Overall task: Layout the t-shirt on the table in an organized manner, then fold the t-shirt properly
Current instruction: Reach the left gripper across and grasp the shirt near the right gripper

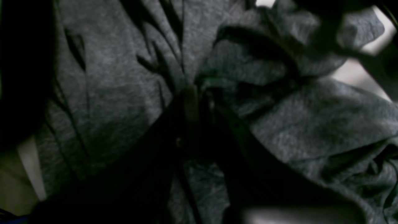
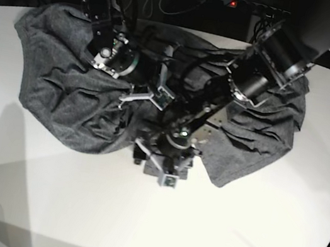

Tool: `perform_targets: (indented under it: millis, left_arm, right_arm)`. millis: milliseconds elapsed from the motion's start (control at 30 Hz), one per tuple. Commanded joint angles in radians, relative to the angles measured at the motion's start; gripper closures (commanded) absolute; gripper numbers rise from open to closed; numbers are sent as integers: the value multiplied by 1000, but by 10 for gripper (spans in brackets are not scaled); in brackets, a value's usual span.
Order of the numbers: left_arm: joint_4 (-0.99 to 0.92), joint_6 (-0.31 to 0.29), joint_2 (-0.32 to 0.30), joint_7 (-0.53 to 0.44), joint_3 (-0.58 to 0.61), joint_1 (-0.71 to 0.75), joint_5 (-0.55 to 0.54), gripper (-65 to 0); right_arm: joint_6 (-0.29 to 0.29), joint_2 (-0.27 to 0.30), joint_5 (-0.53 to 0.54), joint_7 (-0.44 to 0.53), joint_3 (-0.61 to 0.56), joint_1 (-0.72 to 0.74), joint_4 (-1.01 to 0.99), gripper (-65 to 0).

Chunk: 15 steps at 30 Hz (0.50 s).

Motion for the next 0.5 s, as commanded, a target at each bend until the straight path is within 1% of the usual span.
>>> perform_targets:
  millis: [0,100,133,200,233,300,367,467]
  left_arm:
    - [3,1,13,-15,-3,-27,2,-461]
    - [-40,1,18,-15,-1,-28,3,-500]
    - [-54,1,30,-15,0,-28,3,-497]
    - [-83,0,36,-15,-1,-30,3,-461]
    - [-98,0,39,-15,-1,-30,3,-428]
    - [-131,-2,42,-15,-1,-37,3,-327]
    - [-166,-8,42,-15,0,-51,-4,-209]
    - [-171,-7,42,-15,-5,-51,-7,-71]
  right_arm:
    - [-1,-2,15,21,1,12,17,0]
    - [-1,-2,15,20,3,12,17,0]
    - [-1,-2,15,20,3,12,17,0]
    - [-1,-2,15,20,3,12,17,0]
    - [-1,-2,15,20,3,12,17,0]
    - [-1,-2,15,18,3,10,17,0]
    - [-1,-2,15,18,3,10,17,0]
    - [-1,-2,15,18,3,10,17,0]
